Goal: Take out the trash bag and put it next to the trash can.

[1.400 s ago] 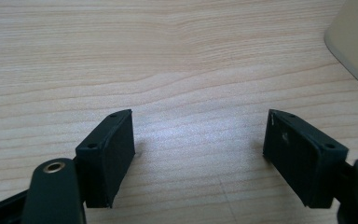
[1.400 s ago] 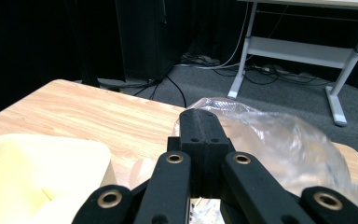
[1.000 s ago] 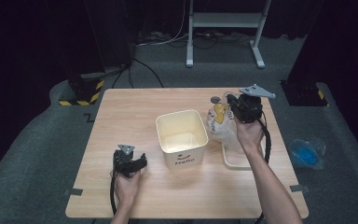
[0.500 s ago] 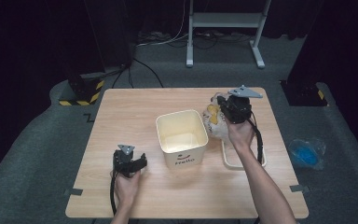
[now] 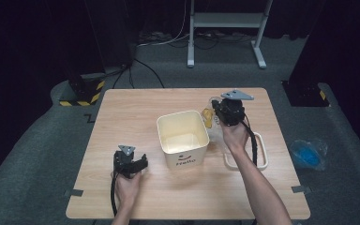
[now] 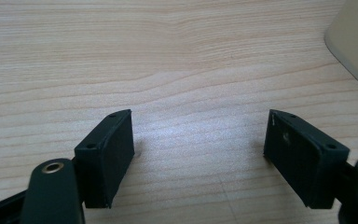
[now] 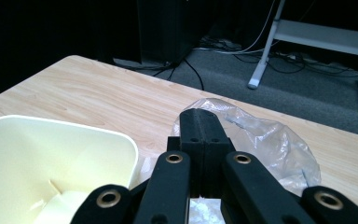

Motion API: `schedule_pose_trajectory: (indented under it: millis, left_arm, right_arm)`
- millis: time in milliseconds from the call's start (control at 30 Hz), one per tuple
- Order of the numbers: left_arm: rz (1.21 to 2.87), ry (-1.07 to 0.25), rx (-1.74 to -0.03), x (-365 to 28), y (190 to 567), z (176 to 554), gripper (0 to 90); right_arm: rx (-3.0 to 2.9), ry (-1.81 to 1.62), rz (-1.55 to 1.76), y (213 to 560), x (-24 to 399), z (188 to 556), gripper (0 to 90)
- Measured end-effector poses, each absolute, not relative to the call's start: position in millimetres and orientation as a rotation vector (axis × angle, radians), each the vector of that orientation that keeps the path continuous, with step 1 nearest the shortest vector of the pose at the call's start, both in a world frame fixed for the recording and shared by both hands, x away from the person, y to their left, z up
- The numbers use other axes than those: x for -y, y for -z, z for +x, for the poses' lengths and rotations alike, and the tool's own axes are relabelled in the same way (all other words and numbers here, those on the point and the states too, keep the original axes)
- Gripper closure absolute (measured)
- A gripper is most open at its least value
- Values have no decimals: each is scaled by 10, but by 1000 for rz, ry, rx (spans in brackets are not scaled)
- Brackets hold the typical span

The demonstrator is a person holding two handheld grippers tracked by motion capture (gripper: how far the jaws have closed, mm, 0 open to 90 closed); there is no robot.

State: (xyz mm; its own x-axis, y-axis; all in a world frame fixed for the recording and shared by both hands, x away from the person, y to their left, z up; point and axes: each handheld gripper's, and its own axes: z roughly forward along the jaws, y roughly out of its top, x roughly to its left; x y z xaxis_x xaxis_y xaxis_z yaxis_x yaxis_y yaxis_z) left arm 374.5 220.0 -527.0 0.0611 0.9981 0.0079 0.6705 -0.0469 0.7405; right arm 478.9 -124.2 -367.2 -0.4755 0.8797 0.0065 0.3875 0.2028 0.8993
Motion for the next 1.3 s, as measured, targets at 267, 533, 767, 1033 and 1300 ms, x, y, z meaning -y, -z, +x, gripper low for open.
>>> schedule_pose_trajectory:
  millis: [267, 533, 767, 1033, 1300]
  left_arm:
    - [1772, -748, -1668, -2197, 5271, 3745, 240]
    - [1777, -746, -1666, -2199, 5270, 3744, 241]
    - [1778, -748, -1666, -2197, 5270, 3743, 240]
    - [1774, -750, -1668, -2195, 5271, 3743, 241]
    - [1774, -750, -1667, -2194, 5271, 3742, 241]
  right_arm:
    - [-1976, -1243, 1180, 3734, 1225, 4783, 858]
    - [-1981, -1251, 1191, 3786, 1255, 4765, 780]
    - [-1970, -1285, 1207, 3769, 1335, 4714, 617]
    - [-1943, -1310, 1224, 3733, 1501, 4559, 579]
    - [-1945, -1304, 1246, 3802, 1682, 4384, 575]
